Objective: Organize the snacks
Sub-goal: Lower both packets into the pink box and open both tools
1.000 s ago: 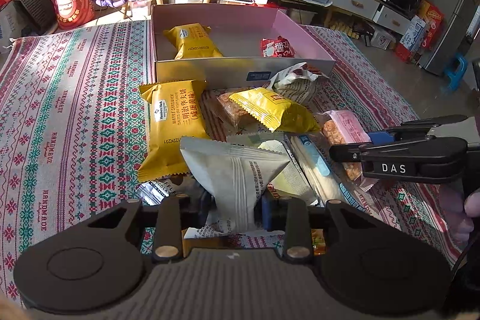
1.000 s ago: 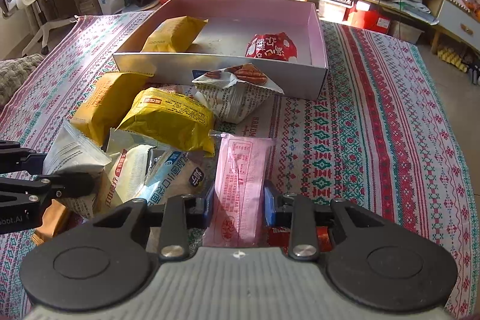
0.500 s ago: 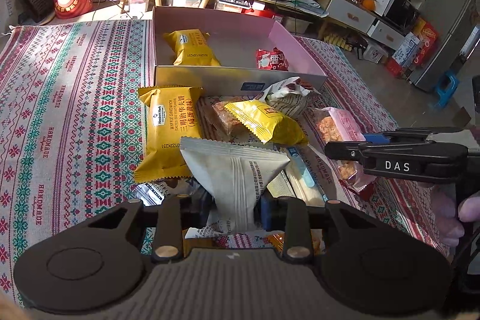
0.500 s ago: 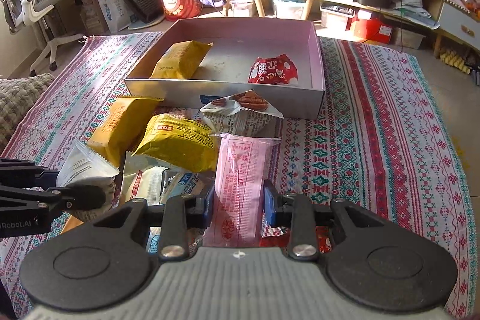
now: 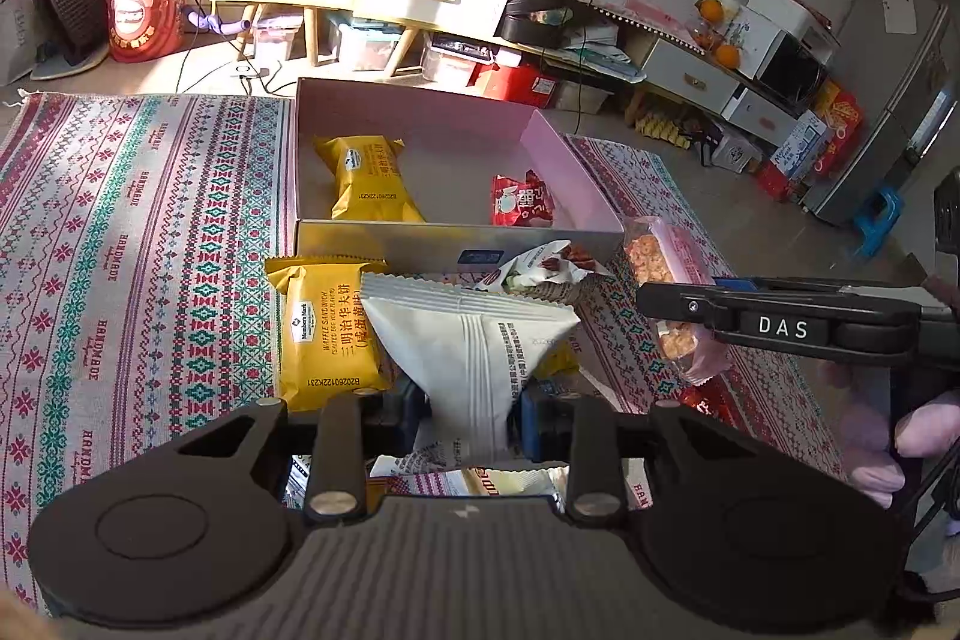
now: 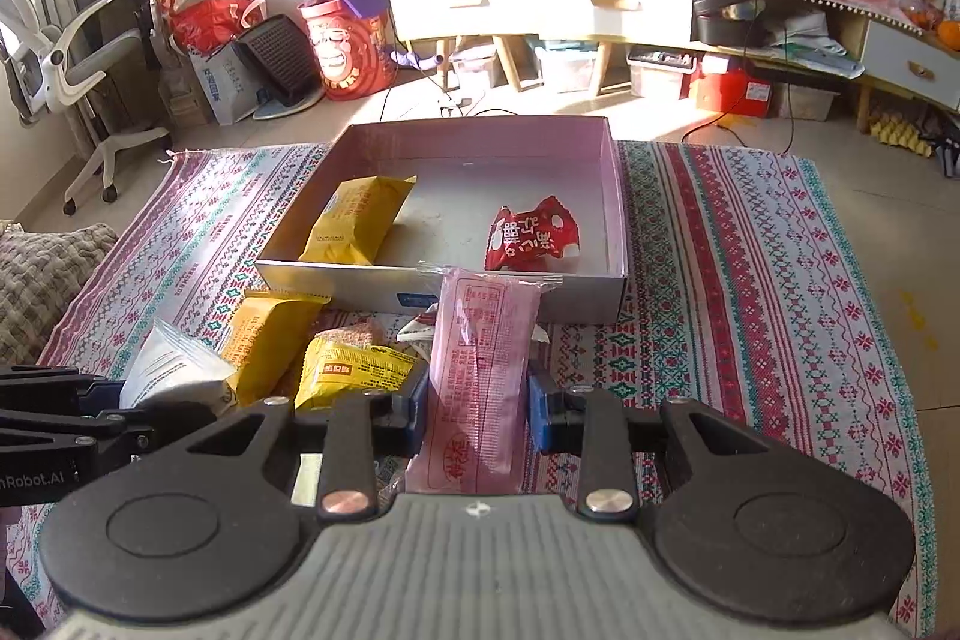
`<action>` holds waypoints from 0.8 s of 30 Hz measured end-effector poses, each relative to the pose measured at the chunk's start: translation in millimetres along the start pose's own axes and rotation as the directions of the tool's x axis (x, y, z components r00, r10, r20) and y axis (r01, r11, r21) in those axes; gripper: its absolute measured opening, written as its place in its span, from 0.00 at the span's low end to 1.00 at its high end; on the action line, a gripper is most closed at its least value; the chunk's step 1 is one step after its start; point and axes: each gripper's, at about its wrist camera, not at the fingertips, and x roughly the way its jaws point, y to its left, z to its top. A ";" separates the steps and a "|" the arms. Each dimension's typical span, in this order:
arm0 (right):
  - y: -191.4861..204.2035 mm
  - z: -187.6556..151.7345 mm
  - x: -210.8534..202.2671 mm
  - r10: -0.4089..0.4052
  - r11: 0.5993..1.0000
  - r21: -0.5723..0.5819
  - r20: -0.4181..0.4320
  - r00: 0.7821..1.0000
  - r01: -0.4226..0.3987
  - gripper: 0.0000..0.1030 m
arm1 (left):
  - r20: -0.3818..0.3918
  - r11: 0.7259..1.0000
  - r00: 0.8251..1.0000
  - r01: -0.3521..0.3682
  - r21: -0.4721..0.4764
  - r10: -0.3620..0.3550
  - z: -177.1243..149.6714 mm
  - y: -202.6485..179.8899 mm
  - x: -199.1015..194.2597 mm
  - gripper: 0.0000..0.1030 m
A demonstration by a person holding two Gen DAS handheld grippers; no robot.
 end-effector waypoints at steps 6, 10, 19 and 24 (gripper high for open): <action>-3.5 22.0 2.8 -0.002 0.999 0.041 0.042 0.999 0.000 0.28 | 0.029 1.000 1.000 -0.001 -0.024 0.001 20.8 -2.5 6.3 0.36; -6.9 33.4 9.5 -0.011 0.998 0.062 0.070 0.998 0.006 0.28 | 0.045 0.999 0.999 -0.006 -0.042 0.008 34.2 -3.5 15.9 0.36; -16.7 54.3 32.1 -0.003 0.996 0.089 0.099 0.995 -0.005 0.28 | 0.108 0.999 0.994 -0.021 -0.032 0.024 63.4 -7.2 48.5 0.36; -27.8 68.3 55.6 -0.002 0.994 0.109 0.108 0.994 -0.010 0.28 | 0.097 0.999 0.995 0.005 -0.050 0.000 82.6 0.0 78.4 0.36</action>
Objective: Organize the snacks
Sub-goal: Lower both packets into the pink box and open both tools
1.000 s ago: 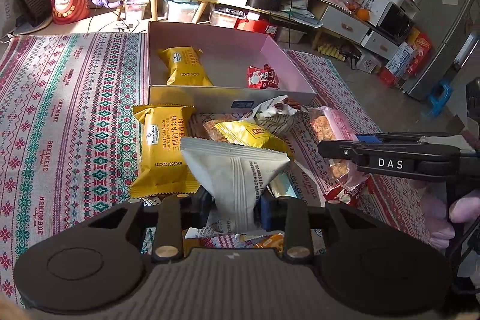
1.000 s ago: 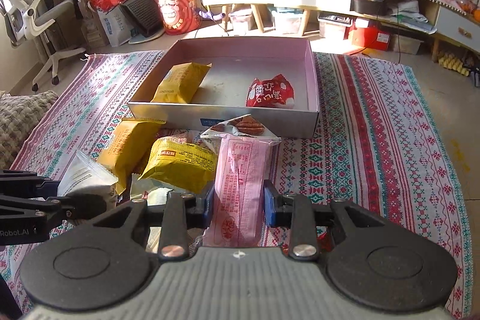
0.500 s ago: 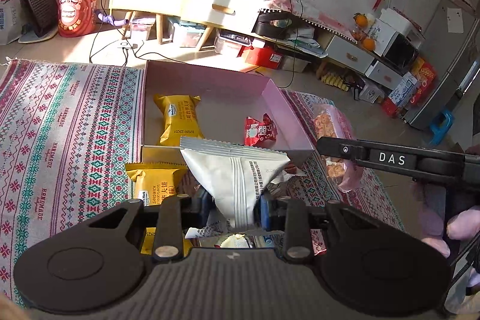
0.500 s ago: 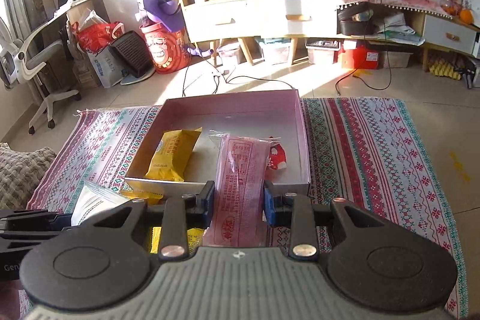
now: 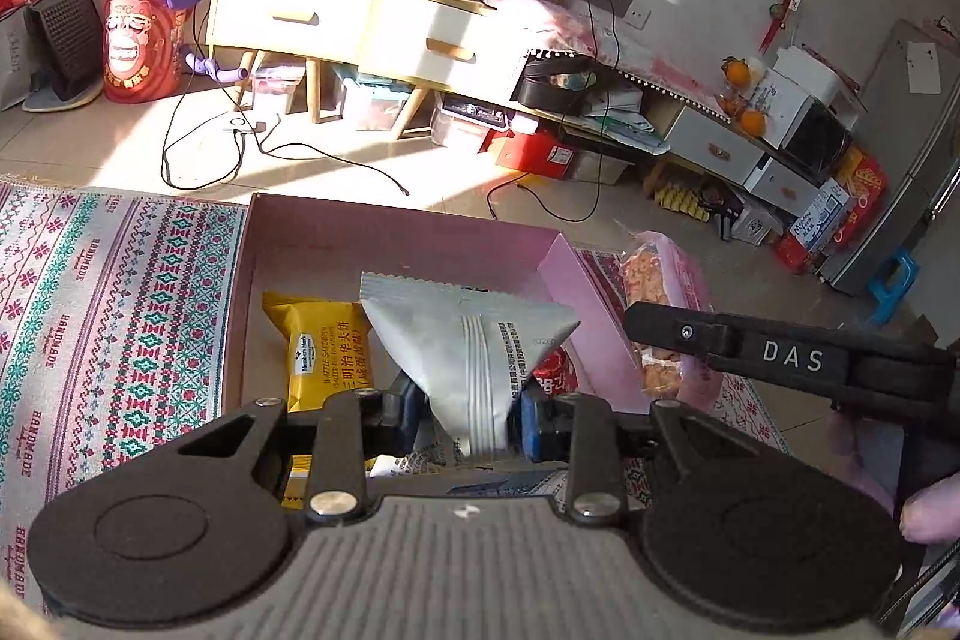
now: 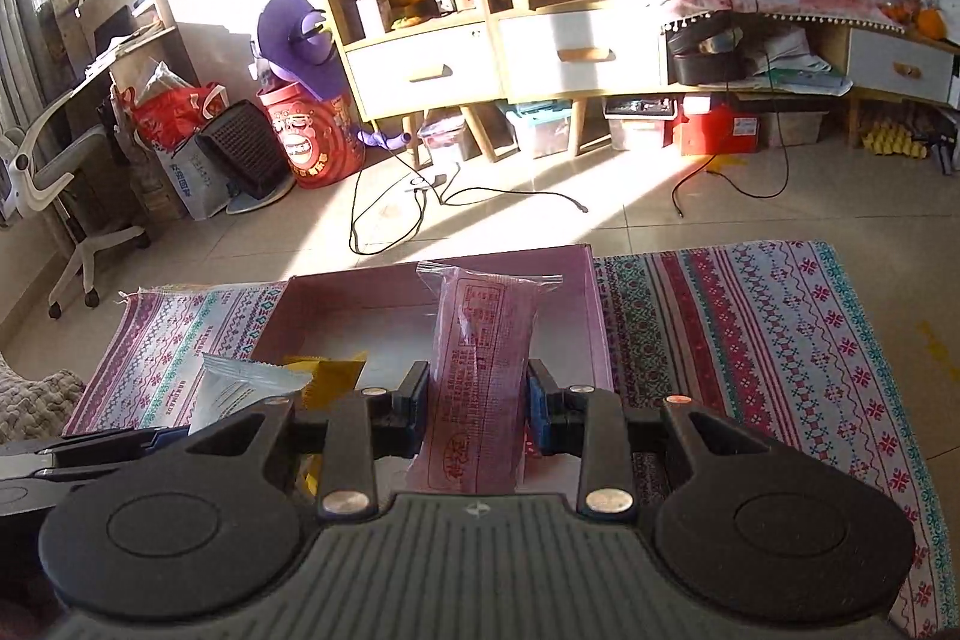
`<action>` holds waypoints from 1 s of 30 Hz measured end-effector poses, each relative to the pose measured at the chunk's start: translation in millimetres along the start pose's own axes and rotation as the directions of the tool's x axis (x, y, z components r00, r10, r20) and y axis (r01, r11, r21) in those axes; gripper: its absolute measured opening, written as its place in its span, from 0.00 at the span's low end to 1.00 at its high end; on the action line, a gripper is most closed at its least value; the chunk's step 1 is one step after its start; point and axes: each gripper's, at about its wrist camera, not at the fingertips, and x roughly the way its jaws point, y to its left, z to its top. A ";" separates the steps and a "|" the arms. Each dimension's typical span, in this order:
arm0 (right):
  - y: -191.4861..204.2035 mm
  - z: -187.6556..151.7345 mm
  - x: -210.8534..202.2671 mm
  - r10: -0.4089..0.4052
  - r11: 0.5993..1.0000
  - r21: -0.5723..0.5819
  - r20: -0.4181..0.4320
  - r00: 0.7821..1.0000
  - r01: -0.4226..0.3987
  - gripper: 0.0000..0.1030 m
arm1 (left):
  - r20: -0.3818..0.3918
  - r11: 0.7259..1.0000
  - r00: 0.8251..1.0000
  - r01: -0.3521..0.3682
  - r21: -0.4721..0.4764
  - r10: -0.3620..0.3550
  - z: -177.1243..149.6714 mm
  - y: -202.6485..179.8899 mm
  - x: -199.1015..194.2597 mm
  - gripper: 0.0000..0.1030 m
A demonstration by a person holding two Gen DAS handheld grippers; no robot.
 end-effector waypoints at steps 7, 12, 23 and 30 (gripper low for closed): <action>-3.0 7.3 29.4 0.004 0.999 -0.032 -0.011 1.000 -0.004 0.28 | -0.055 1.000 0.998 -0.013 0.028 0.015 0.2 0.9 34.5 0.36; -3.6 7.3 43.9 0.022 0.999 -0.032 -0.023 1.000 -0.022 0.28 | -0.081 0.999 0.996 -0.028 0.017 0.030 -2.0 8.3 48.2 0.36; -6.2 4.2 54.0 0.028 0.999 -0.022 -0.031 0.999 -0.029 0.31 | -0.090 0.998 0.994 -0.055 0.042 0.059 -1.9 9.6 56.9 0.38; -4.1 9.0 45.7 0.033 0.999 -0.019 -0.004 0.999 -0.033 0.54 | -0.080 0.998 0.996 -0.035 0.044 0.038 1.6 7.7 53.0 0.56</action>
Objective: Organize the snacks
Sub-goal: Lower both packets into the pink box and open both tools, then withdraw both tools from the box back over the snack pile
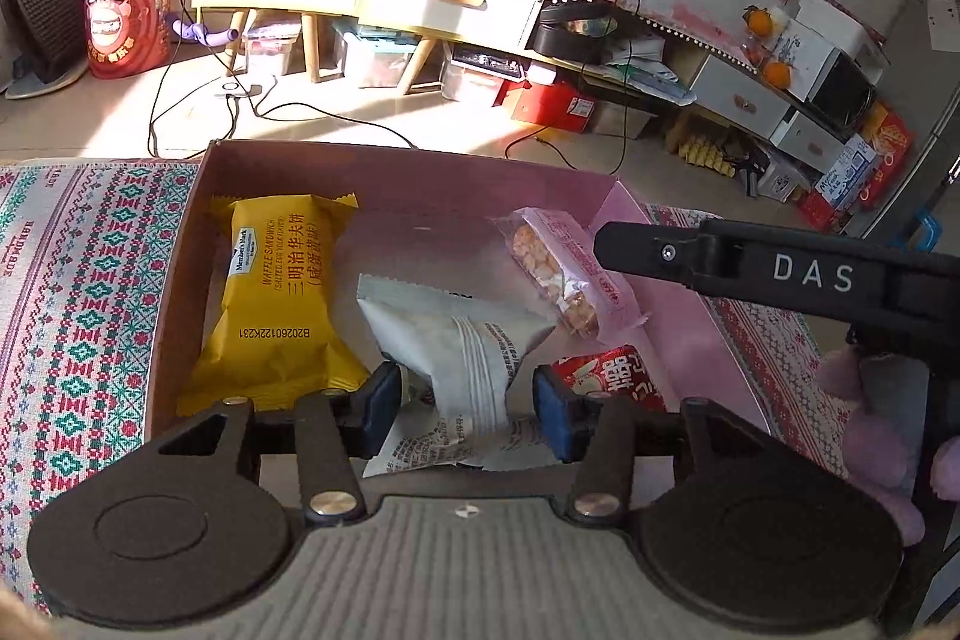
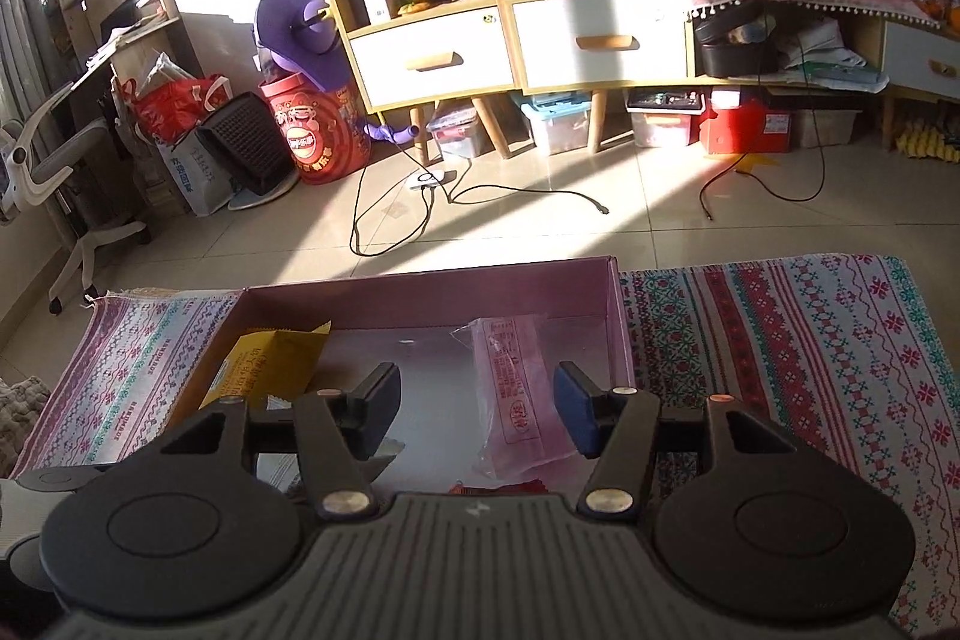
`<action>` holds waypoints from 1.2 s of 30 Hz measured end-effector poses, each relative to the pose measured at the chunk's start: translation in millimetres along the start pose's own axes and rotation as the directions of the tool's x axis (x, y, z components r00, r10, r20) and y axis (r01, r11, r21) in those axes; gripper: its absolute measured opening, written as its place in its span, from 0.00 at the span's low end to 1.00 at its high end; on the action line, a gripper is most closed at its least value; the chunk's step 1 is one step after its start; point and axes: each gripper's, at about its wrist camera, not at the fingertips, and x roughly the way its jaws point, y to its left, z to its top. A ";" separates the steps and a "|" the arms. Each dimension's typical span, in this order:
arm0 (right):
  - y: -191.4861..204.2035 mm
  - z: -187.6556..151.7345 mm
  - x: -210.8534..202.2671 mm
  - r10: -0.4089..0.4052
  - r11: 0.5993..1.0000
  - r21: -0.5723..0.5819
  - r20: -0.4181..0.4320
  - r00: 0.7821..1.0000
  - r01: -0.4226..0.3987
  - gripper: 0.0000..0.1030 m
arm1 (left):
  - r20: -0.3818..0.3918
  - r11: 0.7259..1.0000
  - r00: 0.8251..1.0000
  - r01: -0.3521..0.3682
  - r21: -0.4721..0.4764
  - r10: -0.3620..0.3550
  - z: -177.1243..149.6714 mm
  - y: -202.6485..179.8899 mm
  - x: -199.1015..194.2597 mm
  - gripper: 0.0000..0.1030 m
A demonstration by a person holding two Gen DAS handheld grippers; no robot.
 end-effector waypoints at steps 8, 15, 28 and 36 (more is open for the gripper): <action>7.3 4.5 -21.9 -0.020 0.999 -0.038 0.025 0.999 0.020 0.74 | 0.031 0.998 0.999 0.012 0.061 -0.013 -1.3 -12.1 -22.6 0.82; 15.7 2.0 -46.6 -0.022 0.996 -0.080 0.047 0.999 0.025 0.84 | 0.052 0.997 0.998 0.018 0.075 -0.022 -3.2 -16.6 -46.2 0.89; 18.8 -16.0 -81.2 -0.022 0.997 -0.070 0.038 0.999 0.025 0.95 | 0.080 0.996 0.997 -0.025 0.086 0.018 -22.2 -14.1 -87.8 1.00; 23.3 -28.7 -93.7 -0.027 0.997 -0.068 0.022 0.999 0.028 0.96 | 0.060 0.992 0.998 -0.044 0.118 0.037 -40.4 -14.4 -105.1 1.00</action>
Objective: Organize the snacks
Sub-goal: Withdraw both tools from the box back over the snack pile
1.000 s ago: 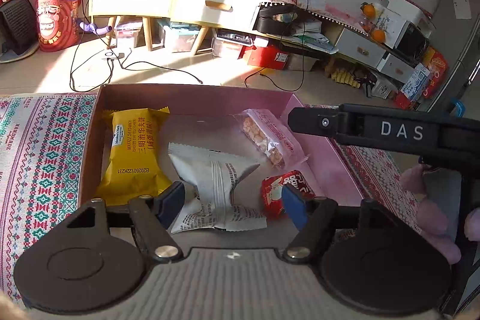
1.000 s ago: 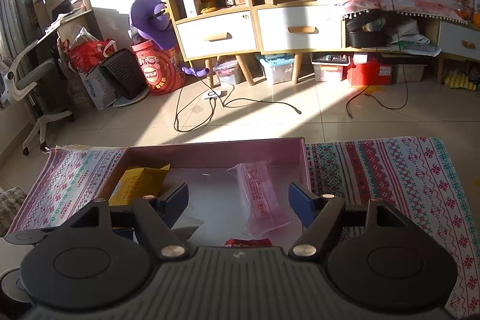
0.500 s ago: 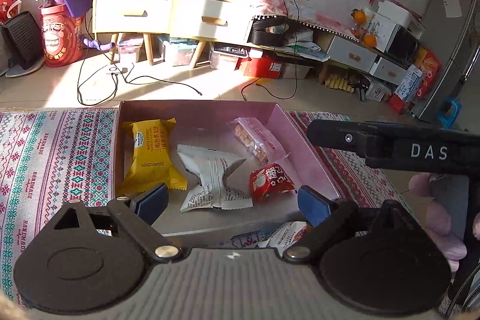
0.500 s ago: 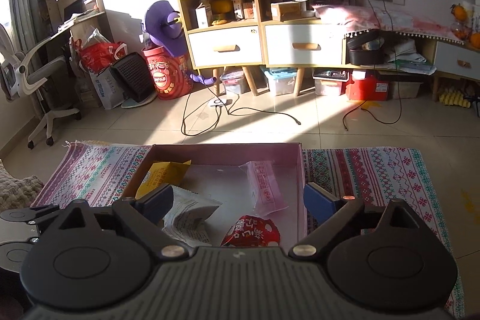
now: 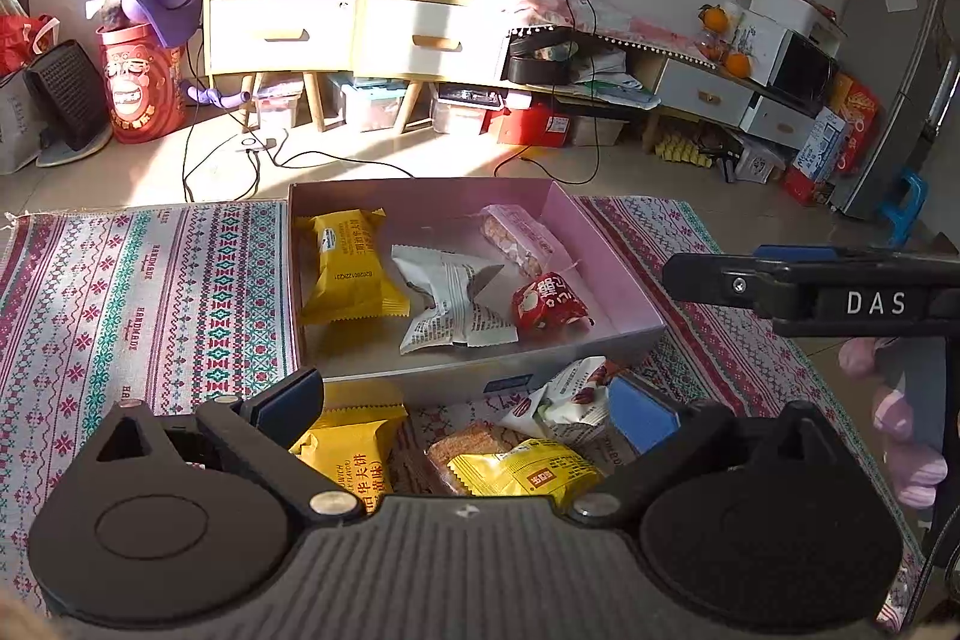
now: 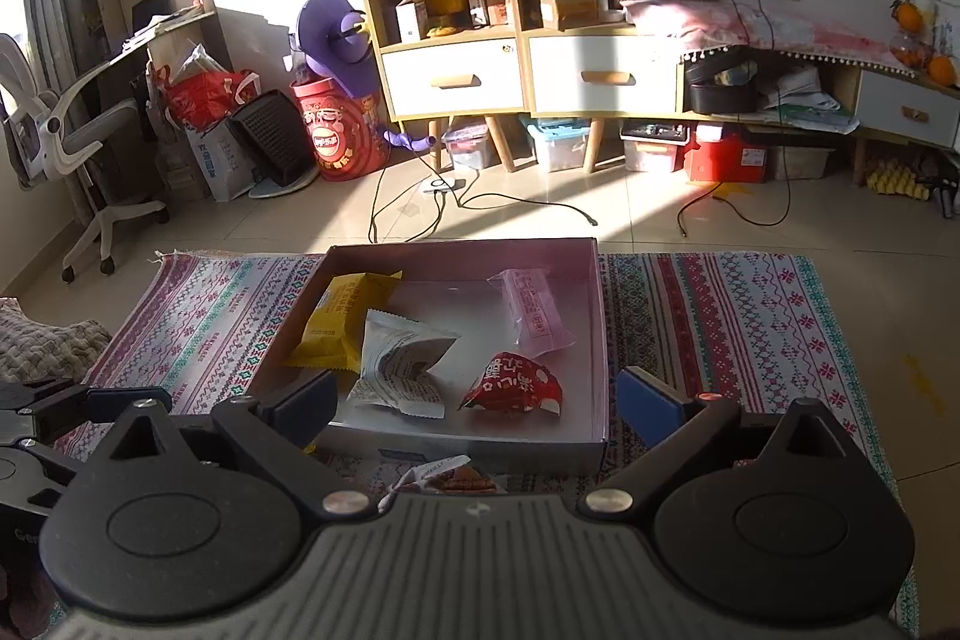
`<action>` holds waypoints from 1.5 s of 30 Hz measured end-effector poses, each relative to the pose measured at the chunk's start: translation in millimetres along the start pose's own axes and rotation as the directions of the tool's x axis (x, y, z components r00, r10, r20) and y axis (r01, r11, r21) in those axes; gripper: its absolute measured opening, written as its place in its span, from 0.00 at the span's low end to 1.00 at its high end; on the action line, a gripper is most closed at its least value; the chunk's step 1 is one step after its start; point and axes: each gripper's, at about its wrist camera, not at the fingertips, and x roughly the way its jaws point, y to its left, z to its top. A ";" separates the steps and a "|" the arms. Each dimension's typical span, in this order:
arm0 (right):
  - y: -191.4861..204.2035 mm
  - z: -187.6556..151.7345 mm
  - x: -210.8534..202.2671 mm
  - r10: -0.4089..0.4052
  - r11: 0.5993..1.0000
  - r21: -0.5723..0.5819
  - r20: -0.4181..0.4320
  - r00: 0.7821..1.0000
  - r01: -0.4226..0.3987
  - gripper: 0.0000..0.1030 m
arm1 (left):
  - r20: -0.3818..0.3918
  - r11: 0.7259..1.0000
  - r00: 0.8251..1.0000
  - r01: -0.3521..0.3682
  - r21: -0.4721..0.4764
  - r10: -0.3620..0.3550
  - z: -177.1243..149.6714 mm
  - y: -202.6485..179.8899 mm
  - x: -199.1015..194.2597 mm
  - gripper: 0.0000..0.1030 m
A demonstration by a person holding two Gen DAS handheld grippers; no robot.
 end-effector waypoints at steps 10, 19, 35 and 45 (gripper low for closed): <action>3.2 -21.2 -7.2 -0.002 1.000 0.000 -0.025 1.000 0.002 0.98 | -0.037 1.000 0.999 -0.002 0.017 0.003 -26.6 6.4 -11.2 1.00; 13.0 -45.5 -11.5 0.023 1.000 -0.002 -0.079 0.997 -0.023 0.98 | -0.052 0.999 0.998 -0.022 0.027 0.023 -52.4 17.1 -24.4 1.00; 19.2 -78.5 -23.3 0.036 0.997 -0.065 -0.152 0.988 -0.047 0.99 | -0.123 0.998 0.991 -0.057 0.006 0.058 -83.7 46.0 -36.0 1.00; 26.3 -97.5 -14.5 0.080 0.994 -0.055 -0.246 0.966 -0.097 0.97 | -0.252 0.999 0.967 0.032 -0.020 -0.036 -98.5 39.5 -23.5 0.96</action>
